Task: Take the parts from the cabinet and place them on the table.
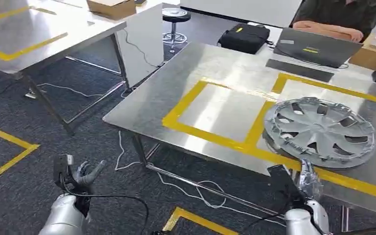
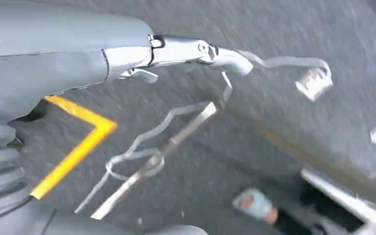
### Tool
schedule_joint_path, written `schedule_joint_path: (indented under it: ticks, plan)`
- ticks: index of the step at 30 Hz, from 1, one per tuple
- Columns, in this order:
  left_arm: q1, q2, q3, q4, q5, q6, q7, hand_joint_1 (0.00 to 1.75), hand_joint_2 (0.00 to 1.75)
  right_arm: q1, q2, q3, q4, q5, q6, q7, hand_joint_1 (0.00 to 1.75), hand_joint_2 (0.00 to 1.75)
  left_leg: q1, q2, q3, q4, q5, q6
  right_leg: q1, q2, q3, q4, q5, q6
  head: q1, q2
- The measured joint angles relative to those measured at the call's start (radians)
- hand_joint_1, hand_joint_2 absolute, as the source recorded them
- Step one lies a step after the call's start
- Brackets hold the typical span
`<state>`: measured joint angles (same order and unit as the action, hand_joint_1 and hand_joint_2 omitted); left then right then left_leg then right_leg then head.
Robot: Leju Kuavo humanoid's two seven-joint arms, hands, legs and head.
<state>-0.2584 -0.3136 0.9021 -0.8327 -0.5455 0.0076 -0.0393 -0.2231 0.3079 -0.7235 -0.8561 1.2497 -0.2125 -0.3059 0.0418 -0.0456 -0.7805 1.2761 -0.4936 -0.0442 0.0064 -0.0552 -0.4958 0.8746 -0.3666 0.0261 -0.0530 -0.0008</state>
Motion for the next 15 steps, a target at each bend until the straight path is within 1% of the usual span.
schedule_joint_path:
  ticks: [1, 2, 3, 4, 5, 6, 7, 8, 9, 10, 11, 12, 13, 14, 15]
  plan:
    - [0.013, 0.002, 0.002, -0.003, 0.001, 0.0, 0.0, 0.0, 0.0, -0.003, 0.0, -0.017, 0.0, 0.003, 0.0, -0.002, 0.0, 0.0, 0.014, 0.011, 0.023, 0.003, 0.019, -0.016, -0.009, -0.01, -0.009, 0.008, 0.003, 0.01, -0.001, 0.0]
    - [0.02, 0.005, 0.006, -0.007, 0.002, 0.003, 0.0, 0.0, 0.0, -0.007, 0.0, -0.031, 0.0, 0.005, 0.0, -0.002, 0.0, 0.0, 0.034, 0.022, 0.058, -0.017, 0.036, -0.037, -0.02, -0.019, -0.021, 0.025, 0.001, 0.024, 0.0, 0.0]
    - [0.017, 0.004, 0.009, -0.011, 0.006, 0.005, 0.0, 0.0, 0.0, -0.013, -0.003, -0.047, 0.0, 0.01, 0.0, -0.003, 0.0, 0.0, 0.066, 0.047, 0.115, -0.056, 0.033, -0.071, -0.032, -0.028, -0.041, 0.058, -0.008, 0.044, -0.002, 0.0]
    - [0.005, -0.009, 0.008, -0.011, 0.01, 0.006, -0.002, 0.0, 0.0, -0.02, -0.013, -0.059, -0.008, 0.016, 0.0, -0.003, 0.0, 0.0, 0.108, 0.099, 0.175, -0.096, -0.005, -0.112, -0.031, -0.032, -0.068, 0.099, -0.02, 0.064, -0.019, 0.0]
    - [-0.015, -0.016, 0.007, -0.01, 0.011, 0.008, -0.004, 0.0, 0.0, -0.028, -0.019, -0.065, -0.015, 0.02, 0.001, -0.004, 0.0, 0.0, 0.154, 0.142, 0.225, -0.119, -0.012, -0.141, -0.023, -0.033, -0.1, 0.154, -0.034, 0.083, -0.036, 0.0]
    - [-0.036, -0.033, 0.0, -0.008, 0.011, 0.011, -0.01, 0.0, 0.0, -0.025, -0.036, -0.078, -0.035, 0.033, 0.008, -0.004, 0.0, 0.0, 0.134, 0.096, 0.163, -0.09, -0.041, -0.12, -0.032, -0.041, -0.139, 0.209, -0.046, 0.104, -0.079, 0.002]
    - [-0.027, -0.034, -0.004, -0.008, 0.005, 0.017, -0.014, 0.0, 0.0, -0.02, -0.037, -0.084, -0.034, 0.04, 0.007, -0.008, 0.0, 0.0, 0.126, 0.101, 0.157, -0.069, -0.058, -0.068, -0.04, -0.051, -0.147, 0.227, -0.049, 0.108, -0.017, 0.0]
    - [-0.008, -0.029, -0.002, -0.007, 0.0, 0.025, -0.018, 0.0, 0.0, -0.011, -0.029, -0.085, -0.024, 0.045, 0.007, -0.013, 0.0, 0.0, 0.123, 0.102, 0.158, -0.069, -0.055, -0.06, -0.047, -0.057, -0.141, 0.227, -0.043, 0.116, 0.011, -0.001]
    - [0.006, -0.02, 0.003, -0.006, -0.002, 0.033, -0.017, 0.0, 0.0, -0.007, -0.024, -0.088, -0.016, 0.046, 0.006, -0.015, 0.0, 0.0, 0.116, 0.102, 0.166, -0.072, -0.051, -0.048, -0.048, -0.065, -0.141, 0.227, -0.033, 0.128, 0.011, 0.0]
    - [0.02, -0.013, 0.007, -0.003, -0.003, 0.04, -0.017, 0.0, 0.0, -0.003, -0.022, -0.091, -0.009, 0.046, 0.005, -0.016, 0.0, 0.0, 0.107, 0.106, 0.16, -0.086, -0.029, -0.026, -0.057, -0.044, -0.147, 0.235, -0.06, 0.137, 0.036, -0.001]
    - [0.014, -0.008, 0.012, -0.003, -0.002, 0.05, -0.018, 0.0, 0.0, -0.002, -0.022, -0.098, -0.008, 0.046, 0.003, -0.016, 0.0, 0.0, 0.099, 0.108, 0.157, -0.101, -0.014, -0.016, -0.061, -0.008, -0.163, 0.274, -0.115, 0.139, 0.032, 0.0]
    - [-0.002, -0.006, 0.013, -0.003, -0.002, 0.052, -0.021, 0.0, 0.0, 0.005, -0.022, -0.102, -0.008, 0.046, 0.002, -0.014, 0.0, 0.0, 0.091, 0.097, 0.147, -0.111, 0.001, -0.004, -0.059, 0.014, -0.19, 0.344, -0.175, 0.133, 0.04, -0.001]
    - [-0.012, -0.007, 0.013, 0.002, -0.002, 0.053, -0.022, 0.0, 0.0, 0.014, -0.02, -0.102, -0.004, 0.044, 0.009, -0.01, 0.0, 0.0, 0.087, 0.087, 0.142, -0.118, 0.012, 0.002, -0.055, 0.032, -0.216, 0.419, -0.226, 0.12, 0.05, 0.0]
    - [-0.018, -0.007, 0.013, 0.01, -0.002, 0.058, -0.025, 0.0, 0.0, 0.036, -0.007, -0.102, 0.009, 0.042, 0.003, -0.01, 0.0, 0.0, 0.078, 0.077, 0.13, -0.121, 0.022, 0.002, -0.048, 0.039, -0.242, 0.492, -0.26, 0.113, 0.053, -0.001]
    - [-0.017, -0.006, 0.013, 0.016, -0.002, 0.06, -0.028, 0.0, 0.0, 0.052, -0.001, -0.101, 0.015, 0.041, 0.02, 0.005, 0.0, 0.0, 0.07, 0.065, 0.117, -0.121, 0.028, 0.001, -0.039, 0.041, -0.25, 0.52, -0.267, 0.104, 0.046, 0.0]
